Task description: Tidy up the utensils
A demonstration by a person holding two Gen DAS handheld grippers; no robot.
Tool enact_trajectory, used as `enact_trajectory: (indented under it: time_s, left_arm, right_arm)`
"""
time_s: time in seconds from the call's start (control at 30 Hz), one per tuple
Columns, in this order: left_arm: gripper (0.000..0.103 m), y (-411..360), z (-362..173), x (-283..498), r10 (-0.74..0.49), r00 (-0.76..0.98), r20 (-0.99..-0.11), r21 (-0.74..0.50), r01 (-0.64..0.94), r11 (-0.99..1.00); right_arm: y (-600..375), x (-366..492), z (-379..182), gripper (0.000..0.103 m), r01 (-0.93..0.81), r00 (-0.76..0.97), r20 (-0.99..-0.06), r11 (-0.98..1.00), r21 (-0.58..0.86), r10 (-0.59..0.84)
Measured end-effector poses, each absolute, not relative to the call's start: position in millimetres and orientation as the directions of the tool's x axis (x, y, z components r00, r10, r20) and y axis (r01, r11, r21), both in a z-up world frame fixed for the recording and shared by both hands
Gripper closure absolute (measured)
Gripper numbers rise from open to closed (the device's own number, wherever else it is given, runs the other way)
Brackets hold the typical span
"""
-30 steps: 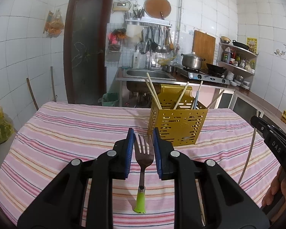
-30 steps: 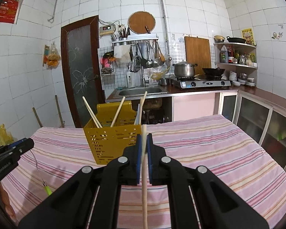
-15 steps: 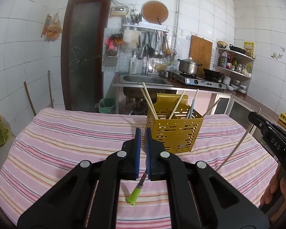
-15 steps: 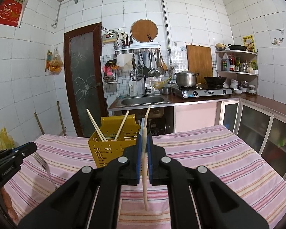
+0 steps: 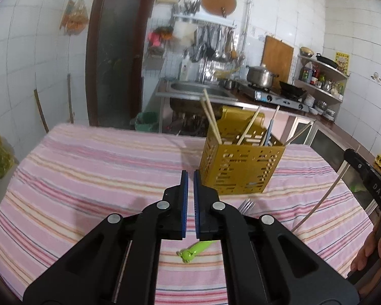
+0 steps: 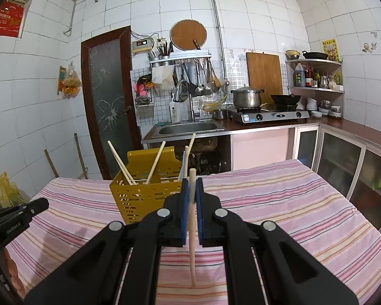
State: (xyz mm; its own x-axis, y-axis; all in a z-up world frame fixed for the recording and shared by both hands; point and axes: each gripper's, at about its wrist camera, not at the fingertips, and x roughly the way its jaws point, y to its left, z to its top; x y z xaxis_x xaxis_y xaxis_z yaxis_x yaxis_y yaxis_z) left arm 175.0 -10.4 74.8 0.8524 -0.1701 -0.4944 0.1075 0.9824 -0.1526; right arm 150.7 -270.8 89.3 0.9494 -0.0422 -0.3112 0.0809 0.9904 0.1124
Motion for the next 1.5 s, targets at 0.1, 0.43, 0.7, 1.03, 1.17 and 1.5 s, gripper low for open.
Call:
enact_trajectory:
  time_s: [0.1, 0.43, 0.7, 1.03, 1.17, 1.5]
  left_arm:
    - [0.075, -13, 64, 183, -0.170, 0.824, -0.541, -0.150, 0.104, 0.983]
    - [0.038, -17, 25, 195, -0.186, 0.747, -0.639, -0.081, 0.176, 0.981]
    - [0.033, -18, -40, 200, -0.239, 0.638, -0.732, -0.068, 0.281, 0.957]
    - [0.051, -33, -57, 209, -0.280, 0.587, -0.760, -0.073, 0.351, 0.934]
    - [0.068, -31, -59, 211, -0.303, 0.575, -0.760, -0.104, 0.352, 0.930]
    - [0.078, -34, -39, 192, -0.322, 0.621, -0.715, -0.083, 0.381, 0.921]
  right_arm:
    - [-274, 151, 89, 0.097, 0.084, 0.949, -0.311, 0.990, 0.114, -0.044]
    - [-283, 155, 87, 0.097, 0.097, 0.945, -0.323, 0.987, 0.132, -0.049]
    - [-281, 156, 87, 0.097, 0.100, 0.943, -0.328, 0.987, 0.126, -0.053]
    - [-277, 159, 89, 0.097, 0.096, 0.939, -0.340, 0.988, 0.118, -0.051]
    - [-272, 160, 88, 0.097, 0.093, 0.939, -0.341, 0.990, 0.108, -0.051]
    - [-271, 157, 90, 0.097, 0.087, 0.938, -0.343, 0.991, 0.104, -0.046]
